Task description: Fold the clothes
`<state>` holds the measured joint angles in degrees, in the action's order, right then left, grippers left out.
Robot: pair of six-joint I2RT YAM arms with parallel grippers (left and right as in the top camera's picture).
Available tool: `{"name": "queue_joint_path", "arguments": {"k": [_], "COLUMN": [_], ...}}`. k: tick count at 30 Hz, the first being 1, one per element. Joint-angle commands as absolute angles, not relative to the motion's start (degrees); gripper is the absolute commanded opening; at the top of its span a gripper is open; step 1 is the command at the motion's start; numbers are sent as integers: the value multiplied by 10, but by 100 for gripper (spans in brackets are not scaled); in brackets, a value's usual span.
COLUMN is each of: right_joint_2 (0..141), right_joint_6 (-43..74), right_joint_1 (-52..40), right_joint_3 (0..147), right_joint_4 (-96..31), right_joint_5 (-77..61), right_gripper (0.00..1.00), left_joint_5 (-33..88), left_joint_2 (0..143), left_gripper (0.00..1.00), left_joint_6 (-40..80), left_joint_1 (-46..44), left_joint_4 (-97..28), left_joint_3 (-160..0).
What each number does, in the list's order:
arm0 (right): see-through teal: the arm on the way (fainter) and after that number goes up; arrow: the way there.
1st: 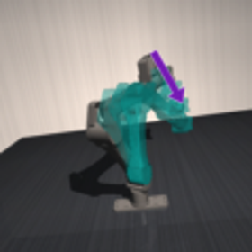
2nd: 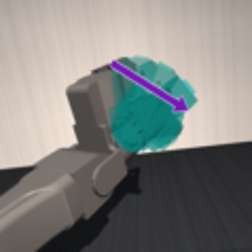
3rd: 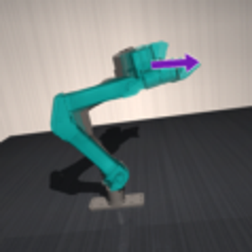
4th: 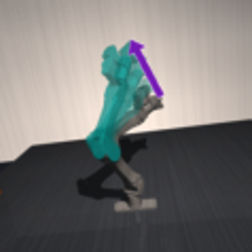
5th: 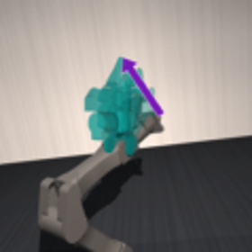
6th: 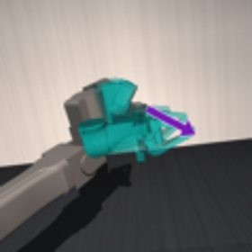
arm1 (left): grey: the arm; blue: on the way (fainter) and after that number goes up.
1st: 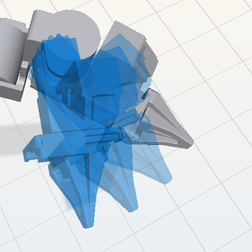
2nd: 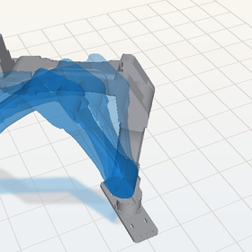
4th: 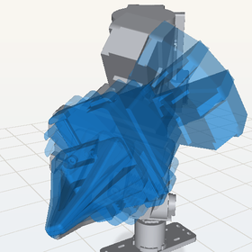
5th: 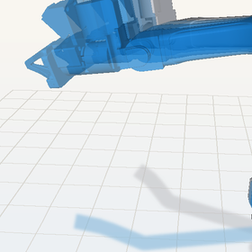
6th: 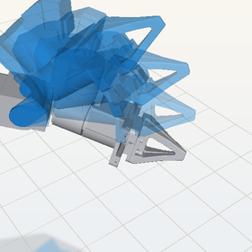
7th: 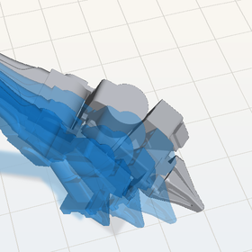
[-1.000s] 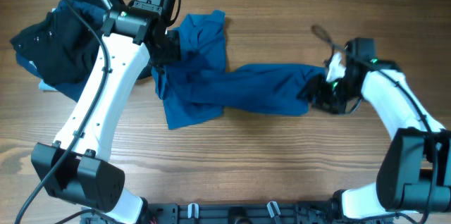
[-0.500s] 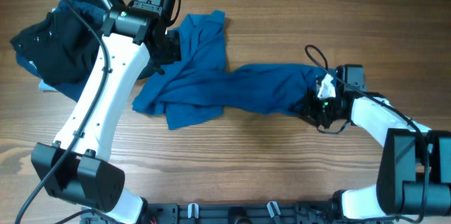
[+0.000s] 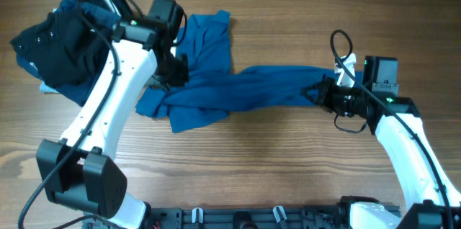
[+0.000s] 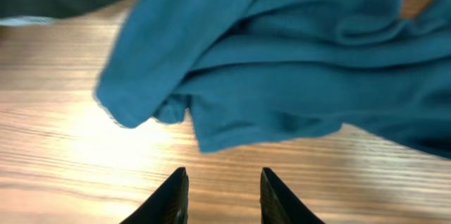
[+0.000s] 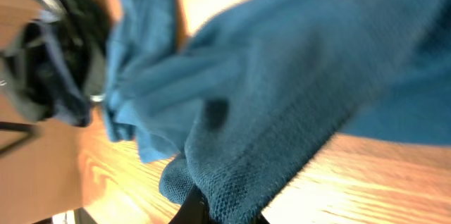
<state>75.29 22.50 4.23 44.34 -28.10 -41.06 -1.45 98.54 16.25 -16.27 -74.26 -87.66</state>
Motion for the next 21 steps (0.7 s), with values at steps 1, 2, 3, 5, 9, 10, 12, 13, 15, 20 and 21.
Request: {"name": "queue_joint_path", "arguments": {"k": [1, 2, 3, 5, 9, 10, 12, 13, 15, 20, 21], "right_joint_2": [737, 737, 737, 737, 737, 737, 737, 737, 737, 737, 737], "right_joint_6": [282, 302, 321, 359, 461, 472, 490, 496, 498, 511, 512], "right_joint_1": [44, 44, 44, 44, 44, 44, 44, 44, 44, 44, 44], "right_joint_3": [451, 451, 451, 451, 451, 451, 451, 451, 451, 451, 451], "right_joint_4": [-225, -195, -163, -97, 53, 67, 86, 90, 94, 105, 107], "right_joint_5": [-480, -497, -514, -544, -593, -598, -608, -613, -620, -625, -625], "right_gripper": [4, 4, 4, 4, 4, 4, 4, 4, 5, 4, 4], "left_joint_5": [26, 31, 32, 32, 32, 31, 27, 23, 13, -38, -45], "left_joint_2": [976, 976, 976, 976, 976, 976, 976, 976, 976, 976, 976], "left_gripper": [34, 35, 37, 41, 47, 48, 54, 54, 54, 50, 49], "left_joint_6": [167, 168, 168, 168, 168, 168, 168, 168, 168, 168, 168], "left_joint_1": [-168, -172, -176, -184, -198, -198, -198, -198, -198, -197, -197], "left_joint_4": [-700, -681, -661, -627, -537, -524, -498, -487, -473, -466, -467], "left_joint_3": [-791, -765, -741, -706, -646, -642, -637, -637, -637, -637, -637]}}
